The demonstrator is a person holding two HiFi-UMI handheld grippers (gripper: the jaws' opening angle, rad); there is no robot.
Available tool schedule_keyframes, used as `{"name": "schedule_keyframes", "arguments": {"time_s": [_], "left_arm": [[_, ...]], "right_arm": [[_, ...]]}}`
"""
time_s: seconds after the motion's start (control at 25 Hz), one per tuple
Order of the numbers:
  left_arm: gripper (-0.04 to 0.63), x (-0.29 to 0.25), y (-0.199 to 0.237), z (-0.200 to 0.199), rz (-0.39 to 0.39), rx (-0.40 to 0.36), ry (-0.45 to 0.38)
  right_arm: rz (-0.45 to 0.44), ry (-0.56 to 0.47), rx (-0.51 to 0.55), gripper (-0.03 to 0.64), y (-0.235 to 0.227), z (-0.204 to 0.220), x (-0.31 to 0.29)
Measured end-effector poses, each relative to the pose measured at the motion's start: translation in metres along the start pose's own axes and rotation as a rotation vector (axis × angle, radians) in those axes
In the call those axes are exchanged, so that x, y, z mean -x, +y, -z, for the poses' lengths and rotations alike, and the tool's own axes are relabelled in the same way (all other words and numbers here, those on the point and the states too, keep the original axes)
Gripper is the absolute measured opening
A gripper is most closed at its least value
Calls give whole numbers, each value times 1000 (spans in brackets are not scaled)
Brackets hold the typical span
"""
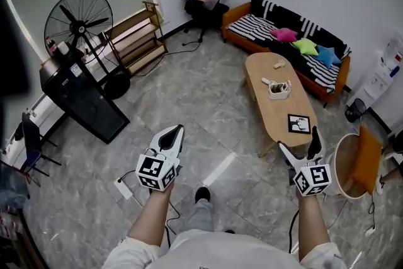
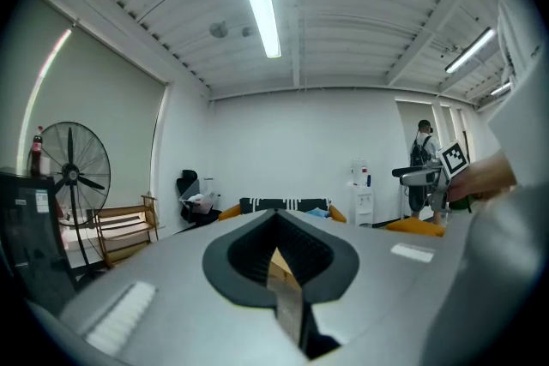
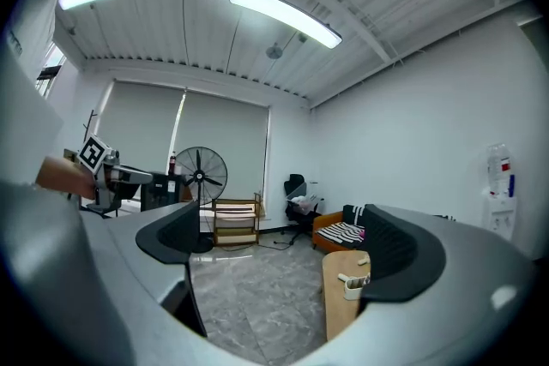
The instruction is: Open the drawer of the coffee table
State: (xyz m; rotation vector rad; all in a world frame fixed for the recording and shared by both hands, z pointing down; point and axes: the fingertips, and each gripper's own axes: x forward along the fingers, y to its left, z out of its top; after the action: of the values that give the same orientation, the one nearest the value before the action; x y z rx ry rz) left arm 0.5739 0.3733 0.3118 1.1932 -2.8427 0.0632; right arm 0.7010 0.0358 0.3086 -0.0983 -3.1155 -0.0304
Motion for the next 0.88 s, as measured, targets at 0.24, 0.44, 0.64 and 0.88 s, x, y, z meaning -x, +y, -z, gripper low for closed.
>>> {"name": "schedule_keyframes", "arguments": {"time_s": [0.24, 0.44, 0.64, 0.88], "left_arm": [[-2, -69, 89, 0, 43, -32, 13], [-2, -117, 144, -8, 80, -37, 7], [-2, -161, 180, -7, 86, -20, 2], [-2, -228, 238, -3, 68, -30, 19]], "right_arm": [[-17, 6, 8, 589, 24, -11, -127], [-19, 7, 2, 589, 37, -18, -204], [-41, 30, 14, 589, 39, -12, -262], [-81, 41, 6, 589, 27, -1, -362]]}}
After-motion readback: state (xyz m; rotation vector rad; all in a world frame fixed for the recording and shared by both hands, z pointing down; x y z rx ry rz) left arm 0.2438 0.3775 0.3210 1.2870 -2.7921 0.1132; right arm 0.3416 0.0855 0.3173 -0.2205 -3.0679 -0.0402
